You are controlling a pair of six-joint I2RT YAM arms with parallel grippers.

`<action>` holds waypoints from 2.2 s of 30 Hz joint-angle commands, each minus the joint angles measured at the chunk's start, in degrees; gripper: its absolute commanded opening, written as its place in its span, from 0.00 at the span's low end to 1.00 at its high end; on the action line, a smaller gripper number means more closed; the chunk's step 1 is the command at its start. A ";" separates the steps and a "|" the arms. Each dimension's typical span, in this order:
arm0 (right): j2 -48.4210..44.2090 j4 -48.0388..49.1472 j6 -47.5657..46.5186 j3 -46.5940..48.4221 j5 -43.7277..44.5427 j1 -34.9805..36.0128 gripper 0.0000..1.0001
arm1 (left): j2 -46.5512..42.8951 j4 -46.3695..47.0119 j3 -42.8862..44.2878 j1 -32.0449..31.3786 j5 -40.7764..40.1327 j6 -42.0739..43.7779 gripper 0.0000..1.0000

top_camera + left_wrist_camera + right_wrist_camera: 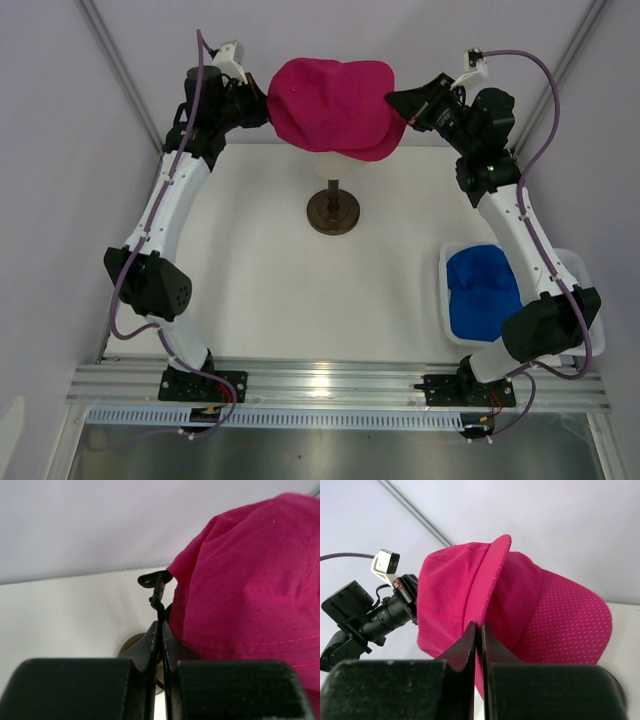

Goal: Stack the hats

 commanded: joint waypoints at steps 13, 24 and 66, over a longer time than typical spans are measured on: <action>-4.84 4.18 16.37 -1.46 2.88 -1.89 0.00 | 1.51 -11.63 21.44 -0.62 -6.71 7.24 0.08; -3.96 1.14 19.57 2.75 7.09 -2.07 0.00 | 4.15 -15.06 25.76 0.60 -4.52 3.82 0.09; -4.13 -17.33 3.04 -12.28 14.57 -1.28 0.00 | 5.65 -7.77 1.85 2.01 -0.29 2.05 0.04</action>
